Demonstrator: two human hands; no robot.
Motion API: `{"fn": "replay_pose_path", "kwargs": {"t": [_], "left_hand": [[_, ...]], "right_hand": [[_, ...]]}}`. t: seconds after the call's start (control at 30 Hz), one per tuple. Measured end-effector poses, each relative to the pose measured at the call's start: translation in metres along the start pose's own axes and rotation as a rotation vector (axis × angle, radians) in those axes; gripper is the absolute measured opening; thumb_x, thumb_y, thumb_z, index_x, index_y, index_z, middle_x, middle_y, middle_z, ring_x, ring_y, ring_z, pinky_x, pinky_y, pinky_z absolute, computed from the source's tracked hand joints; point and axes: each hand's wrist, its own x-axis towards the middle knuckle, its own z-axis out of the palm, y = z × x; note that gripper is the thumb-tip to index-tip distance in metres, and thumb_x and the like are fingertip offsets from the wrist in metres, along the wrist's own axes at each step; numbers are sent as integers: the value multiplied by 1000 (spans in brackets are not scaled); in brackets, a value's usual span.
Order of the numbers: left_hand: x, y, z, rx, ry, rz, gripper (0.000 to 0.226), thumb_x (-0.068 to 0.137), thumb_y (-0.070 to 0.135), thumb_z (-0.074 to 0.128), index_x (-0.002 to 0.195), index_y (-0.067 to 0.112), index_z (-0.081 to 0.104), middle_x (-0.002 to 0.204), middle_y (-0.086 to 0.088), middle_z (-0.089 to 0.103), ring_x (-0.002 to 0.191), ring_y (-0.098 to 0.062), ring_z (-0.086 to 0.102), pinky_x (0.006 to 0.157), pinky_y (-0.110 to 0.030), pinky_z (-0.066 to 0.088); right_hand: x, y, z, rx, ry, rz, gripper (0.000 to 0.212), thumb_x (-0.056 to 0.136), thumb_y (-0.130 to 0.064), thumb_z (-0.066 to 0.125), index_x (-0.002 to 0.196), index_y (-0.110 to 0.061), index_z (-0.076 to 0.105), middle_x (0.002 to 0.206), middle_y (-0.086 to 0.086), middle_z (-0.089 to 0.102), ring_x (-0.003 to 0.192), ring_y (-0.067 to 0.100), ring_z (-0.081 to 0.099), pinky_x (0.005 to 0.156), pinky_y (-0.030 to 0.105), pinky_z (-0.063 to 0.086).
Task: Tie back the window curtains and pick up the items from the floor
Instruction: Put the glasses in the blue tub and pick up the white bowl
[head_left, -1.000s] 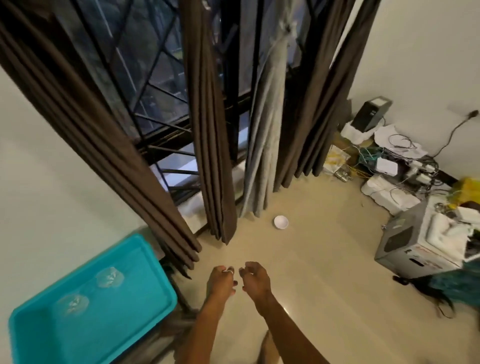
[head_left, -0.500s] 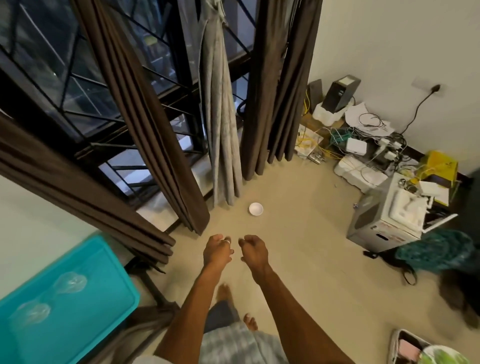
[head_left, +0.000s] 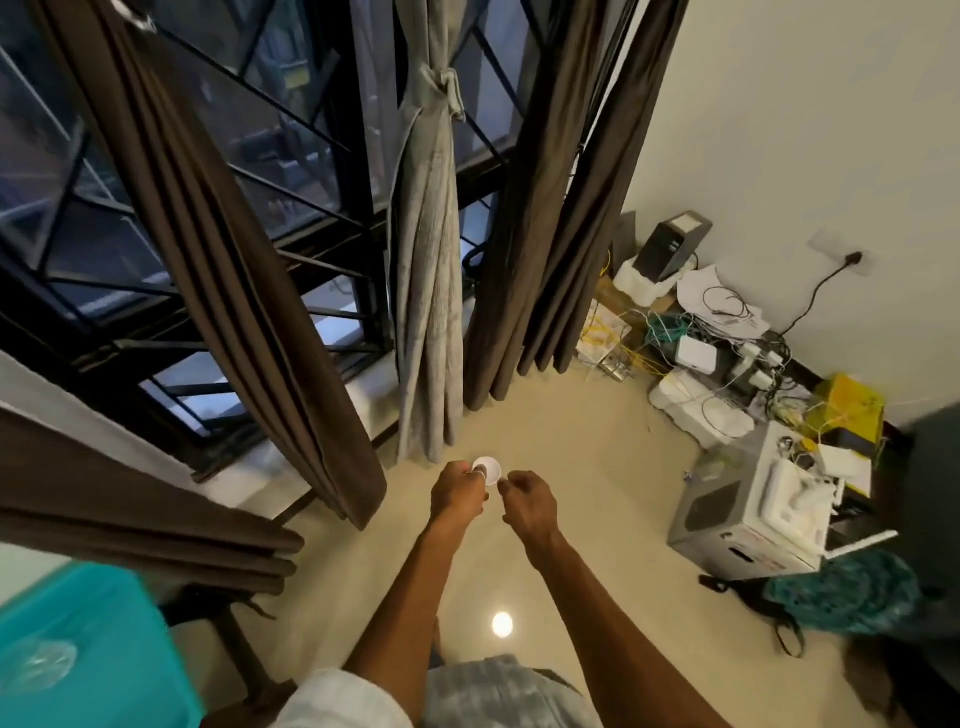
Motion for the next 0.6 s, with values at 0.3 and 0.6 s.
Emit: {"fn": "replay_pose_path", "kwargs": {"t": [0.3,0.6], "left_hand": [[50,30,19,60,8,-68,27,96,20,48,115,12,66,93,-5,68,94,-27,71,89,-43,59],[98,67,88,27,106,-148,21,87,21,53,97,14,71,104,-16,74,77,-24,68,61,-29,55]], "right_hand": [[70,-9,-9,-115,-47,-4,47,77,-40,51,112,-15,68,110,8,72,102,30,68,93,47,56],[157,-43,-66,-332,-248,-83,25,95,-19,53,100,-2,70,99,16,74,95,35,69,89,37,54]]}}
